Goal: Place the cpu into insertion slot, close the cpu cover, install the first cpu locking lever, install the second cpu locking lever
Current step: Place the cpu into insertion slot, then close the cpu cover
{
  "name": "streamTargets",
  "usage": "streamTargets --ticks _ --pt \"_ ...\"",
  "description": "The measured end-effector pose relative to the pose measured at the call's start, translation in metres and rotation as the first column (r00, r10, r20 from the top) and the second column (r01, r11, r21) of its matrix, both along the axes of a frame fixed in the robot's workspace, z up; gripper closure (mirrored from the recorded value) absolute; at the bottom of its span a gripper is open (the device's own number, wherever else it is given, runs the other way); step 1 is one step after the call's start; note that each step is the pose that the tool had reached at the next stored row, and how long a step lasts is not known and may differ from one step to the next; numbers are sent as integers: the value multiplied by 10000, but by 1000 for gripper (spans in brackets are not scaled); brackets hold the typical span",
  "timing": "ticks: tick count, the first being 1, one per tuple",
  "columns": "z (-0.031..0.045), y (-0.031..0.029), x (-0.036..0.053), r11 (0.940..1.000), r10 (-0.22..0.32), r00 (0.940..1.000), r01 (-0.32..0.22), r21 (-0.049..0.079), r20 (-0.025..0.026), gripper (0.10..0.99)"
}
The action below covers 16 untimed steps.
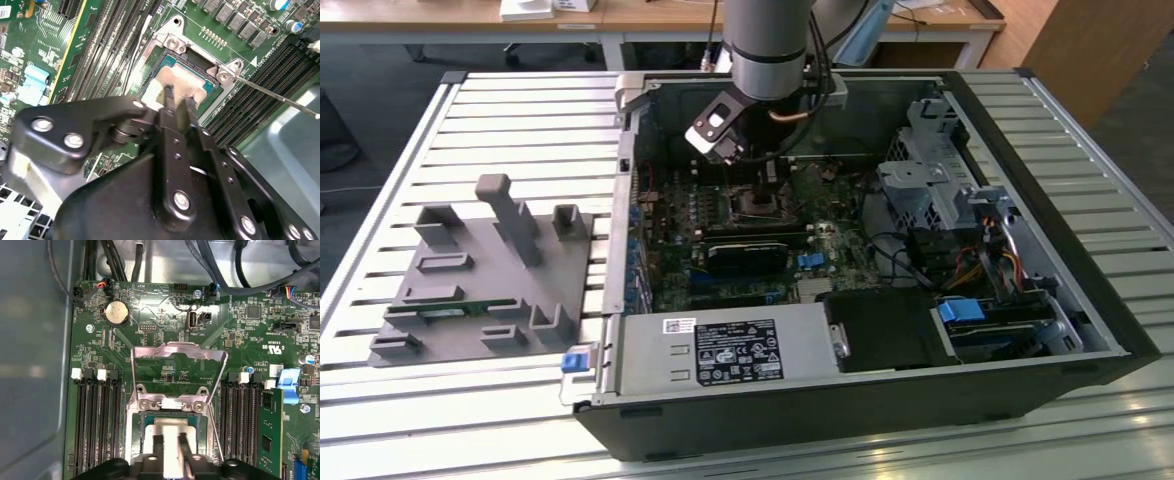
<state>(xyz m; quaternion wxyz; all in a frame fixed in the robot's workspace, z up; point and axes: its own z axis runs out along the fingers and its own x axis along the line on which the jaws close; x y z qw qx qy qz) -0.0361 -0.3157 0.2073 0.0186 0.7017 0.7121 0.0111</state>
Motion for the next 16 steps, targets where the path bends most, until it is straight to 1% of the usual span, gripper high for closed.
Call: streamTargets --ticks 1,3,4,5,16 --pt "2 0 0 10000 -1 10000 1 -1 -1 843" --pt "4 0 0 10000 0 10000 0 -2 -2 961" --pt "5 0 0 10000 0 10000 0 -2 -3 961" --pt "6 0 0 10000 0 10000 0 -1 -2 980" --pt "31 0 0 10000 0 10000 0 -2 -3 980"
